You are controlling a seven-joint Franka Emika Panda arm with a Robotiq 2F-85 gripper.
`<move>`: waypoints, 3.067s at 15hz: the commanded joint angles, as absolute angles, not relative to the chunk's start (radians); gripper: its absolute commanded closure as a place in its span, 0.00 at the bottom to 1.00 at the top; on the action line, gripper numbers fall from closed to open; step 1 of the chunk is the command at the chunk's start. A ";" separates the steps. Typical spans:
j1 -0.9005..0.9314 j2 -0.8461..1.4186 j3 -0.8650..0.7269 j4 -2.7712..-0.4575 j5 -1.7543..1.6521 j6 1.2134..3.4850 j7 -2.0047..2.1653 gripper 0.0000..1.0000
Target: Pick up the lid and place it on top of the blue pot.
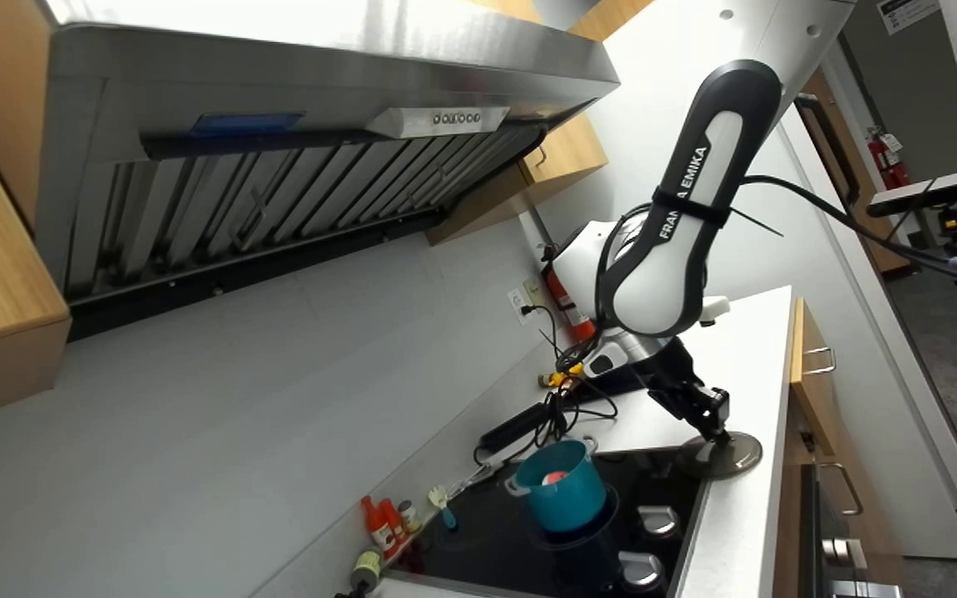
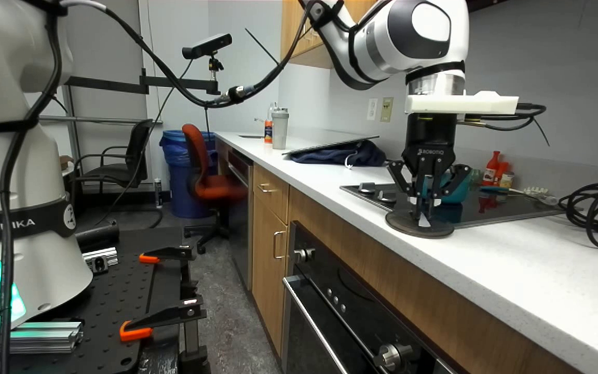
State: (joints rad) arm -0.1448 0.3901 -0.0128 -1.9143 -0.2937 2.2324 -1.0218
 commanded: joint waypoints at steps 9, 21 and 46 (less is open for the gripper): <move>-0.138 0.373 -0.017 -1.860 -0.251 2.195 -0.981 0.96; -0.126 0.388 -0.017 -1.746 -0.259 2.252 -0.878 0.96; -0.059 0.498 0.019 -1.509 -0.264 2.255 -0.793 0.96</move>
